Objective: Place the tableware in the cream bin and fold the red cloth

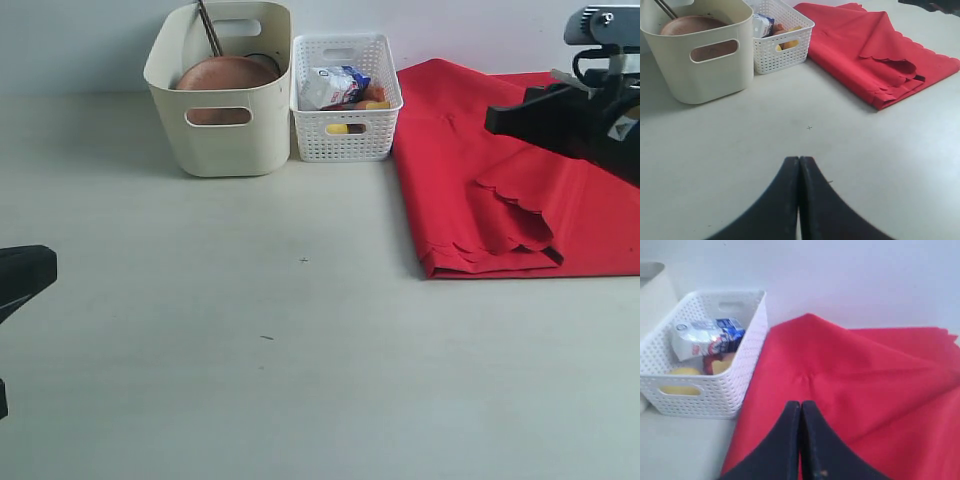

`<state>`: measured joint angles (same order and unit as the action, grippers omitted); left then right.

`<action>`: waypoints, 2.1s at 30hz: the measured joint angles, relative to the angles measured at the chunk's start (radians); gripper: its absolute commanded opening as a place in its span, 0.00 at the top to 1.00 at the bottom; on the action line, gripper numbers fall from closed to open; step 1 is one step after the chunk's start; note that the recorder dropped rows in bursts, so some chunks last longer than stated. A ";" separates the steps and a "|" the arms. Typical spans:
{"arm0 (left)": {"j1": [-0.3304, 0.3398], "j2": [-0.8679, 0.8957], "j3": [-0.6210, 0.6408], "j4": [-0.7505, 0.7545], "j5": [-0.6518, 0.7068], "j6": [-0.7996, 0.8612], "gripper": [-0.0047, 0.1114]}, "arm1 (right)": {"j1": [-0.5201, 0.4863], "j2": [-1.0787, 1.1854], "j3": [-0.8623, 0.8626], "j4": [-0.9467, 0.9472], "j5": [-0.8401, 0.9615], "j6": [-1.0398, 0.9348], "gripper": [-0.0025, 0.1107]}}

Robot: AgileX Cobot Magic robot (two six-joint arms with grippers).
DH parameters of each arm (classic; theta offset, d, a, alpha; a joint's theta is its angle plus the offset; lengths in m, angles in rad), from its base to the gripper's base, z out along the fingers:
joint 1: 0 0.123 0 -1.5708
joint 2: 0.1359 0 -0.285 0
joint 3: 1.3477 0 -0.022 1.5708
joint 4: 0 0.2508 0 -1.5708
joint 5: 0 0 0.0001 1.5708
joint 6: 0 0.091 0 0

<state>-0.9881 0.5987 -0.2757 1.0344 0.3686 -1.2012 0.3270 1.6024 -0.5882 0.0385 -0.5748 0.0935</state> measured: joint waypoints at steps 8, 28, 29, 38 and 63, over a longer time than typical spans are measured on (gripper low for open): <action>0.000 0.000 0.000 0.000 0.000 -0.002 0.95 | 0.000 -0.060 0.123 -0.104 -0.238 0.109 0.98; 0.000 -0.187 0.130 0.000 -0.006 -0.002 0.95 | 0.000 -0.062 0.123 -0.112 -0.235 0.117 0.98; 0.000 -0.199 0.137 0.000 -0.006 -0.002 0.95 | 0.000 -0.062 0.123 -0.112 -0.235 0.117 0.98; 0.027 -0.351 0.215 0.000 -0.006 0.014 0.95 | 0.000 -0.062 0.123 -0.112 -0.235 0.118 0.98; 0.801 -0.592 0.273 0.021 -0.071 0.018 0.95 | 0.000 -0.062 0.123 -0.112 -0.233 0.119 0.98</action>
<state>-0.1872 0.0065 -0.0029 1.0554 0.2975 -1.1831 0.3270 1.5399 -0.4648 -0.0735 -0.8074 0.2129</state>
